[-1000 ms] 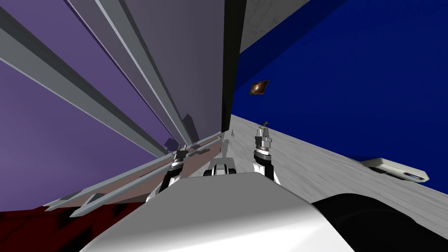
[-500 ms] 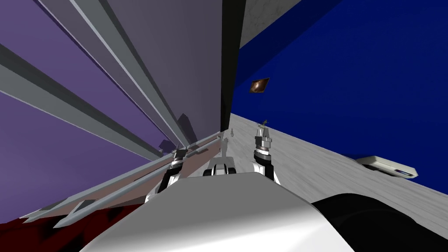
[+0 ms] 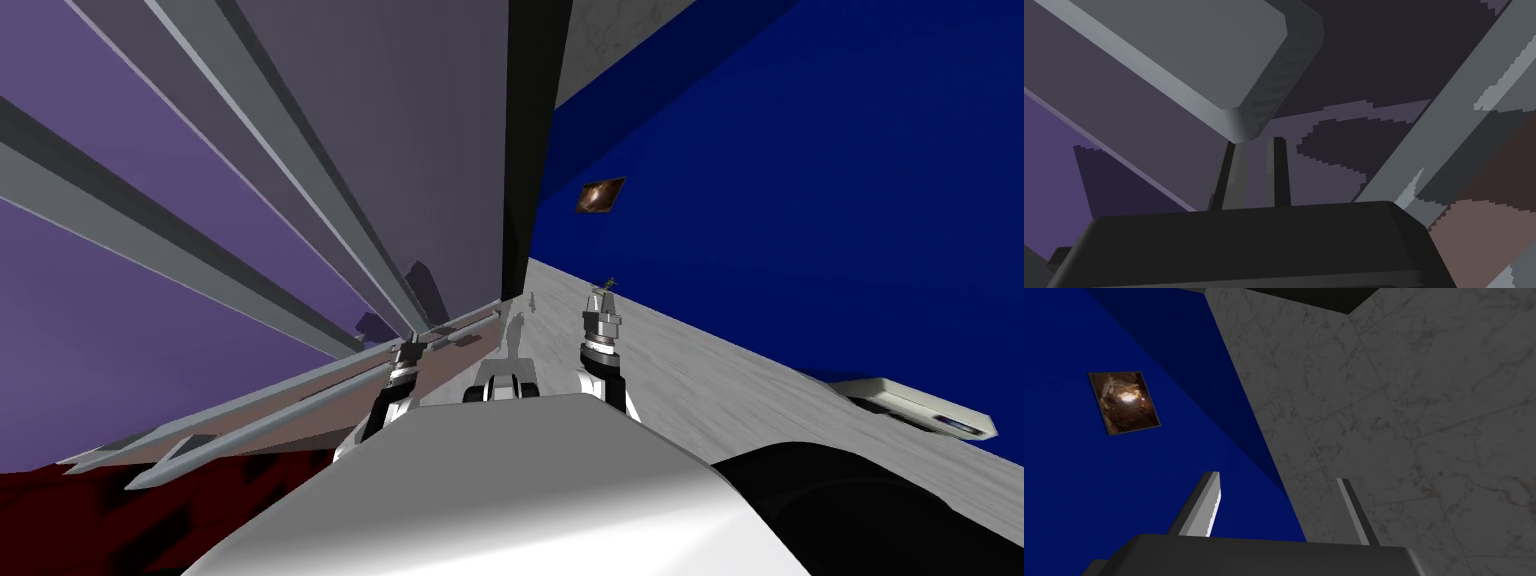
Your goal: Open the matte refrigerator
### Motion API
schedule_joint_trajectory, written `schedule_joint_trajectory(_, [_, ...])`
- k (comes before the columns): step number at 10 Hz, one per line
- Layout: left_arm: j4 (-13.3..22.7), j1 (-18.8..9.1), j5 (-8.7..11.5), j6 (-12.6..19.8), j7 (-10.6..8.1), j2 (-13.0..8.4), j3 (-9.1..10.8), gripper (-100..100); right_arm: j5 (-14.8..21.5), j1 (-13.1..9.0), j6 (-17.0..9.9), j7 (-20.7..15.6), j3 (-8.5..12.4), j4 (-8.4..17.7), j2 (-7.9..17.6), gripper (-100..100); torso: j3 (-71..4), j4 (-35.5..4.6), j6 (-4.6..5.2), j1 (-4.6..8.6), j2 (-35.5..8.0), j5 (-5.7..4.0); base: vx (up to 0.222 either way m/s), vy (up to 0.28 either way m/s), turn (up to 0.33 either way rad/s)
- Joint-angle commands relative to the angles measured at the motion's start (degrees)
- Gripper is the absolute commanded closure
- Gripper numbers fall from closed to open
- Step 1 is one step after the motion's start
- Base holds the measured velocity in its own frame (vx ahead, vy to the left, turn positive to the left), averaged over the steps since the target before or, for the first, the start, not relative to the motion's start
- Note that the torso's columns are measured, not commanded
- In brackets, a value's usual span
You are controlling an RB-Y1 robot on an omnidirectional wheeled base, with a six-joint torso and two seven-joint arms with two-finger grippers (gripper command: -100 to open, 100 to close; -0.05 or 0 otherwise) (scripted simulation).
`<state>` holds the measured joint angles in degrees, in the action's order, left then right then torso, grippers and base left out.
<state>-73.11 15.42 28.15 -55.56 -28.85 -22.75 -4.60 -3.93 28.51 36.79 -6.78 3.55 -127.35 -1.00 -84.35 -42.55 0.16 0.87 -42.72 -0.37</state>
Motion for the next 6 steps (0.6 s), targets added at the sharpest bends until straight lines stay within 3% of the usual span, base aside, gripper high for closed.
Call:
schedule_joint_trajectory(1, [-0.65, -0.68, 1.08, 0.83, 2.05, 1.15, 2.40, 100, 0.00, -0.01, 0.00, 0.00, 0.00, 0.00, 0.00, 0, 0.02, -0.07, -0.02, -0.17, -0.06, -0.01, -0.056, -0.309, 0.167])
schedule_joint_trajectory(2, [-0.65, -0.68, 1.08, 0.83, 2.05, 1.15, 2.40, 100, 0.00, 0.00, 0.00, 0.00, 0.00, 0.00, 0.00, 0, -0.07, -0.12, -0.01, -0.26, 0.10, -0.06, -0.039, -0.207, 0.077])
schedule_joint_trajectory(4, [-0.65, -0.68, 1.08, 0.83, 2.05, 1.15, 2.40, 100, 0.00, 0.00, 0.00, 0.00, 0.02, 0.00, 0.03, 0, -0.27, -0.26, 0.13, -0.88, 0.34, -0.11, -0.028, -0.028, -0.018])
schedule_joint_trajectory(5, [-1.05, -1.04, 2.07, 1.86, 3.63, 1.97, 4.45, 100, 0.00, 0.00, 0.00, 0.00, 0.03, 0.01, 0.04, 0, -0.29, -0.31, 0.08, -0.83, 0.34, -0.18, -0.006, -0.150, 0.197])
schedule_joint_trajectory(6, [-1.05, -1.04, 2.07, 1.86, 3.63, 1.97, 4.45, 100, 0.00, 0.02, 0.00, 0.00, 0.02, 0.00, 0.02, 0, -0.18, -0.18, -0.19, -0.11, 0.21, -0.23, -0.024, -0.207, 0.155])
